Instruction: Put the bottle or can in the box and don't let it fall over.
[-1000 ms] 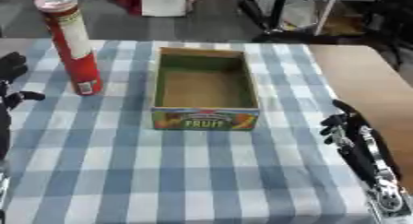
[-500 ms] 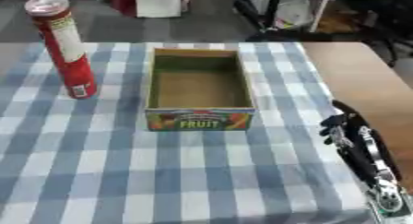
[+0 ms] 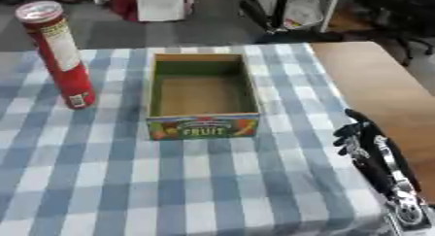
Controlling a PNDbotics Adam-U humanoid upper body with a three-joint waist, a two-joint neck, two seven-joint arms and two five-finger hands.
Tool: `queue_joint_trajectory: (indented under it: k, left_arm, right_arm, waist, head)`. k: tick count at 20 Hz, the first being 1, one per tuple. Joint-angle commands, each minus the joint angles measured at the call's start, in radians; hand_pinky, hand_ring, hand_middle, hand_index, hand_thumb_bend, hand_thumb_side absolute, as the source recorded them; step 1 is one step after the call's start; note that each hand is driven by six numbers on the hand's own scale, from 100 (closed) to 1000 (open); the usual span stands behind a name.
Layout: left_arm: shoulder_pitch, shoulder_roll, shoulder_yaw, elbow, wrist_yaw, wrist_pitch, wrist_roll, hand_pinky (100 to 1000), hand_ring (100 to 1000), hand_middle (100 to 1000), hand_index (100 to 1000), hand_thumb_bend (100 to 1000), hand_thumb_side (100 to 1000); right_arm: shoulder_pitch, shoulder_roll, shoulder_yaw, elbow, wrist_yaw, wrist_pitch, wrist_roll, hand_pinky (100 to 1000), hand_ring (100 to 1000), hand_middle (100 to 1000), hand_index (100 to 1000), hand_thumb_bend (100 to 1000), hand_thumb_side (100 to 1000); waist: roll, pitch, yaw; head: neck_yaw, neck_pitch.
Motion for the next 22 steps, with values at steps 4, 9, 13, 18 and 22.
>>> queue_joint_trajectory:
  k: [4,9,13,18,22]
  left_arm:
    - [-0.090,-0.046,-0.015,0.129,-0.098,-0.033,-0.040,792,873,850,969,651,932]
    - [-0.192,-0.163,-0.031,0.215,-0.171,-0.063,-0.022,776,866,843,963,645,930]
    - [-0.213,-0.209,-0.035,0.251,-0.236,-0.056,0.009,786,863,843,965,651,925]
    - [-0.212,-0.208,-0.028,0.274,-0.319,-0.027,0.025,797,861,845,966,659,906]
    - [-0.214,-0.197,-0.018,0.277,-0.363,0.000,0.041,798,857,843,965,664,900]
  right_arm:
    - [-0.012,-0.021,0.018,-0.009,-0.009,-0.007,0.016,476,564,576,922,100,813]
    - [-0.015,-0.020,0.020,-0.009,-0.015,-0.007,0.022,476,564,576,922,100,816]
    - [-0.015,-0.019,0.021,-0.009,-0.016,-0.008,0.023,476,564,576,922,100,817]
    - [-0.017,-0.017,0.020,-0.008,-0.016,-0.008,0.023,476,565,576,922,100,817]
    - [-0.017,-0.017,0.020,-0.006,-0.017,-0.009,0.023,477,565,576,922,100,819]
  waist:
    - [-0.004,-0.012,-0.034]
    - [-0.010,-0.008,-0.042]
    - [-0.010,-0.007,-0.041]
    - [-0.008,-0.008,-0.044]
    - [-0.007,-0.009,-0.043]
  head:
    - [0.019,-0.003]
    - [0.020,-0.005]
    - [0.022,-0.005]
    - [0.019,-0.007]
    - [0.018,-0.007]
